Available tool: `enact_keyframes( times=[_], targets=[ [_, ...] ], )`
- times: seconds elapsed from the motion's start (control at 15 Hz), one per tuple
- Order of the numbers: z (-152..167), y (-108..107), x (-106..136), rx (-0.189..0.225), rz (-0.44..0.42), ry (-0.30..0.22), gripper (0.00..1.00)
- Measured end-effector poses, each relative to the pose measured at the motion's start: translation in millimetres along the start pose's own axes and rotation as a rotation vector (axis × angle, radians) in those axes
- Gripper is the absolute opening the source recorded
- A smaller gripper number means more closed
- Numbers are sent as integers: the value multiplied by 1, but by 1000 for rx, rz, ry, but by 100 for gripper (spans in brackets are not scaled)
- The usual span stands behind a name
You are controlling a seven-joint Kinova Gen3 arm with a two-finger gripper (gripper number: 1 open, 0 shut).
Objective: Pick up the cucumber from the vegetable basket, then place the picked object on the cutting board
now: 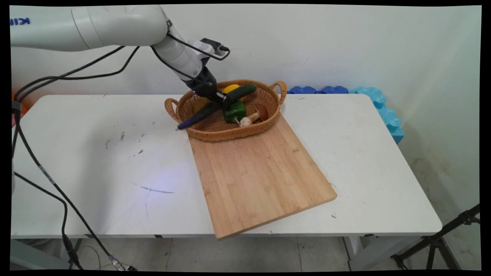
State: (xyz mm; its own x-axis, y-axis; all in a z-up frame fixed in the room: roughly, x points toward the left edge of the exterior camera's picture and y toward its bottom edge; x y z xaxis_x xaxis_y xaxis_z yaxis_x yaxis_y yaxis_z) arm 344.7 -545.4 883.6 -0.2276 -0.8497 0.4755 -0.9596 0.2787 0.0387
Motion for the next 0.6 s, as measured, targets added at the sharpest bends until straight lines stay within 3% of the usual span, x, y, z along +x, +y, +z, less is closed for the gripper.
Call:
enact_keyframes(
  times=[0.6],
  targets=[
    [-3, 1, 3, -14, 32, 20, 0]
  ],
)
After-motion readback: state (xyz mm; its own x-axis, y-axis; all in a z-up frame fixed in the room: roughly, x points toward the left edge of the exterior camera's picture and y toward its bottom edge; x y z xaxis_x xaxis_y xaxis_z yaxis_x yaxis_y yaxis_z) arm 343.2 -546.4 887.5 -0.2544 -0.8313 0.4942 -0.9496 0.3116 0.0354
